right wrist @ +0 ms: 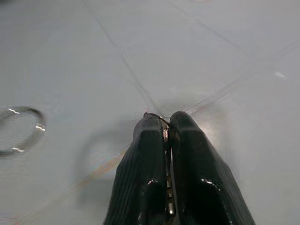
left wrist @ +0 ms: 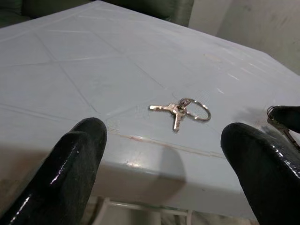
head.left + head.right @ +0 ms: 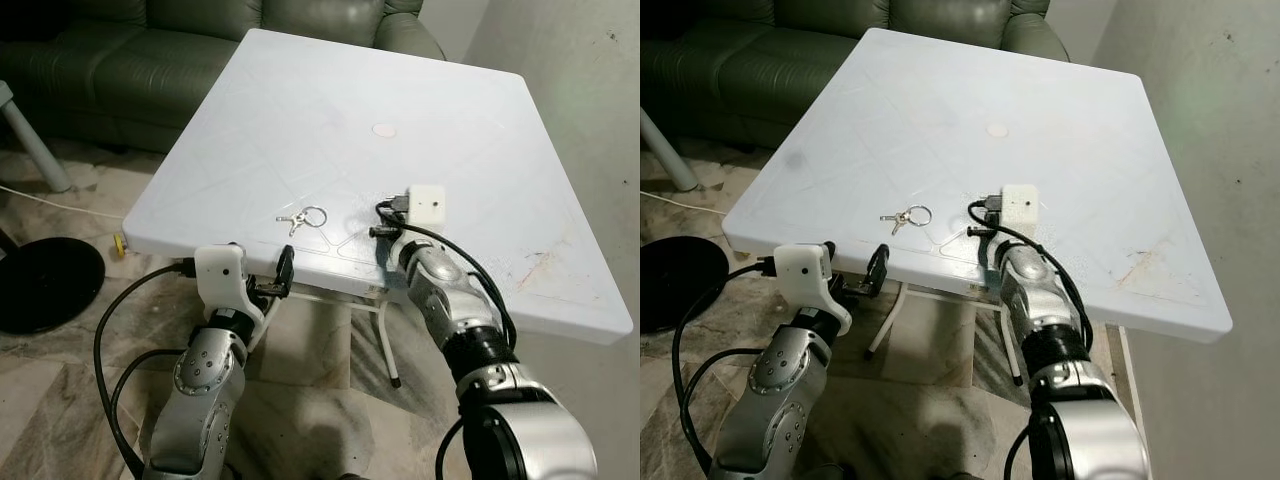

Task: Hang keys on a hook

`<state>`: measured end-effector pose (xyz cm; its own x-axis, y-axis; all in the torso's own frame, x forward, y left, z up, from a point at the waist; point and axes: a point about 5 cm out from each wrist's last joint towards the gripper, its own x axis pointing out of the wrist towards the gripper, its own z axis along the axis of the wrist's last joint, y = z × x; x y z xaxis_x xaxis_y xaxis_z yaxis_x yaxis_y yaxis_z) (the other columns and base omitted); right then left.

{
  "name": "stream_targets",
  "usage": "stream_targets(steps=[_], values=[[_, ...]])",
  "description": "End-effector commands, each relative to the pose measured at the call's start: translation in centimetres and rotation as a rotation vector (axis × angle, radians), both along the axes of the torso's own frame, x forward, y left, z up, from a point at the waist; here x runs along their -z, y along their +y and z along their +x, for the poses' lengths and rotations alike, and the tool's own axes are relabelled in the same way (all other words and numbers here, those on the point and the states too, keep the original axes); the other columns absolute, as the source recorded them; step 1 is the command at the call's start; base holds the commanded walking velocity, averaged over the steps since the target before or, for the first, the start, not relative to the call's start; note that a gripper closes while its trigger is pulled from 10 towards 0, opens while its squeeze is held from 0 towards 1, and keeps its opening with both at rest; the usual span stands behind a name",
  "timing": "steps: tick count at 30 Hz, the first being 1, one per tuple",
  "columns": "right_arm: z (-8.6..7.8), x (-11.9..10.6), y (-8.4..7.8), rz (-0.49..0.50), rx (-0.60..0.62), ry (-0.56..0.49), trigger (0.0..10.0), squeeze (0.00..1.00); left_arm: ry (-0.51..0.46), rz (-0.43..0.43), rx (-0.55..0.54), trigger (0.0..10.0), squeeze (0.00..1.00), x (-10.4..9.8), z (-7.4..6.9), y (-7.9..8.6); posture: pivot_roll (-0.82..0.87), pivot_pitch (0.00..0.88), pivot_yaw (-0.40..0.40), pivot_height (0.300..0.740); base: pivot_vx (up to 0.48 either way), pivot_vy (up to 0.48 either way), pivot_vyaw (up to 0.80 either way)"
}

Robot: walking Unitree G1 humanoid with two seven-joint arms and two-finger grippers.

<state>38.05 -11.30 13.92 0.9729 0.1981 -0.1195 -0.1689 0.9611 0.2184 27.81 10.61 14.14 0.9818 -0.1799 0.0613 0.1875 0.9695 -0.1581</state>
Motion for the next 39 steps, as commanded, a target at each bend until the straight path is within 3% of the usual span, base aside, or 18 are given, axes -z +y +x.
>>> stream_targets(steps=[1,3,10,14,19,24,30,39], values=[[-0.1,-1.8,-0.6,0.08,-0.009,-0.129,10.0,0.0,-0.012,-0.016,-0.023,10.0,0.0,-0.3,0.7,0.2,0.08,0.149,-0.155,0.74,0.0,0.0,0.0],[-0.4,-2.9,-0.9,0.161,-0.05,-0.225,10.0,0.0,-0.032,-0.013,-0.045,10.0,0.0,-0.8,1.5,0.9,0.08,0.142,-0.153,0.74,0.0,0.0,0.0],[-0.7,-3.9,-2.4,0.23,0.005,-0.292,10.0,0.0,-0.073,-0.01,-0.097,10.0,0.0,-2.0,3.2,2.5,0.06,0.126,-0.147,0.74,0.0,0.0,0.0],[-0.5,-4.3,-3.4,0.201,0.079,-0.272,10.0,0.0,-0.093,-0.006,-0.118,10.0,0.0,-2.5,4.0,3.4,0.05,0.116,-0.143,0.74,0.0,0.0,0.0],[-1.0,-5.4,-4.7,0.094,0.148,-0.344,10.0,0.0,-0.106,-0.003,-0.134,10.0,0.0,-2.8,4.5,4.4,0.04,0.097,-0.136,0.74,0.0,0.0,0.0],[-2.2,-6.2,-5.4,0.032,0.142,-0.43,10.0,0.0,-0.124,-0.002,-0.123,10.0,0.0,-3.0,4.4,4.9,0.04,0.077,-0.125,0.74,0.0,0.0,0.0],[-3.3,-6.1,-6.0,0.037,0.137,-0.45,10.0,0.0,-0.135,-0.007,-0.106,10.0,0.0,-3.0,4.2,5.6,0.03,0.058,-0.105,0.74,0.0,0.0,0.0],[-5.0,-4.9,-6.6,-0.038,0.138,-0.457,10.0,0.0,-0.135,-0.028,-0.059,10.0,0.0,-2.5,3.7,5.7,0.0,0.041,-0.074,0.74,0.0,0.0,0.0]])
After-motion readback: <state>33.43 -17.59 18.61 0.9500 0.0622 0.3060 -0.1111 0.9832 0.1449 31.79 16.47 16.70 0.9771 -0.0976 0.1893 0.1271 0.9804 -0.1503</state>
